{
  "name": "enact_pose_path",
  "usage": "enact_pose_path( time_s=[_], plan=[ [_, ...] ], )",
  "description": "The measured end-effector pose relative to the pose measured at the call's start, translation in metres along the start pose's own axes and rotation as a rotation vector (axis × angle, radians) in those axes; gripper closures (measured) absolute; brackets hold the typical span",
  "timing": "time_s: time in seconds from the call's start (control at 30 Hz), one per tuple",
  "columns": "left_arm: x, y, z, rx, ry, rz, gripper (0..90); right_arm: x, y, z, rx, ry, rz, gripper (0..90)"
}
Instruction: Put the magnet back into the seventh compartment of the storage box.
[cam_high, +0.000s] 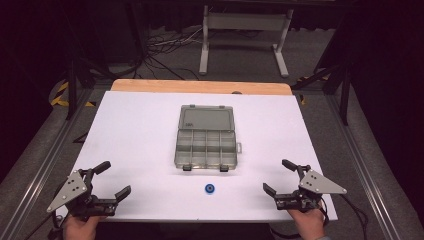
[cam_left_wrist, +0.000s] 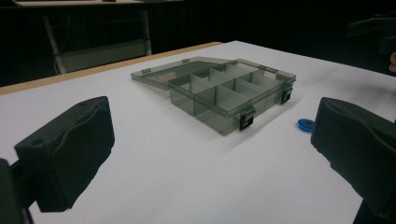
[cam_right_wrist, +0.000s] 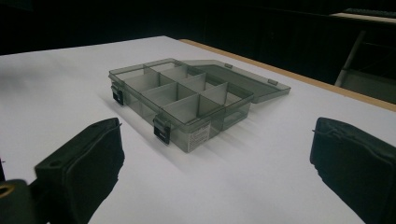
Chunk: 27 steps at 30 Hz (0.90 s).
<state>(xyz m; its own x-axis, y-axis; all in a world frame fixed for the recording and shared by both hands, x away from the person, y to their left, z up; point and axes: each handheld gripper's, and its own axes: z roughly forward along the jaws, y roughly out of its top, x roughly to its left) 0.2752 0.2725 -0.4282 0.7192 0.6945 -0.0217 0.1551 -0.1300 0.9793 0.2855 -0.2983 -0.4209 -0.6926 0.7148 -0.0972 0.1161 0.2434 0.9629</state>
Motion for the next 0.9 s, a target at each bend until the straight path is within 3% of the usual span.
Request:
enact_pose_path(
  time_s=[0.57,0.8,0.9],
  plan=[
    [0.001,-0.001,-0.002,0.007,0.006,0.001,0.4,0.005,0.000,0.005,0.014,0.036,0.008,2.9],
    [0.001,-0.001,-0.001,0.004,0.010,0.001,0.4,0.011,0.014,0.011,0.000,0.073,-0.004,3.0],
    [0.001,0.000,-0.002,0.011,0.006,0.005,0.4,0.016,0.023,0.021,0.020,0.107,-0.035,2.8]
  ],
)
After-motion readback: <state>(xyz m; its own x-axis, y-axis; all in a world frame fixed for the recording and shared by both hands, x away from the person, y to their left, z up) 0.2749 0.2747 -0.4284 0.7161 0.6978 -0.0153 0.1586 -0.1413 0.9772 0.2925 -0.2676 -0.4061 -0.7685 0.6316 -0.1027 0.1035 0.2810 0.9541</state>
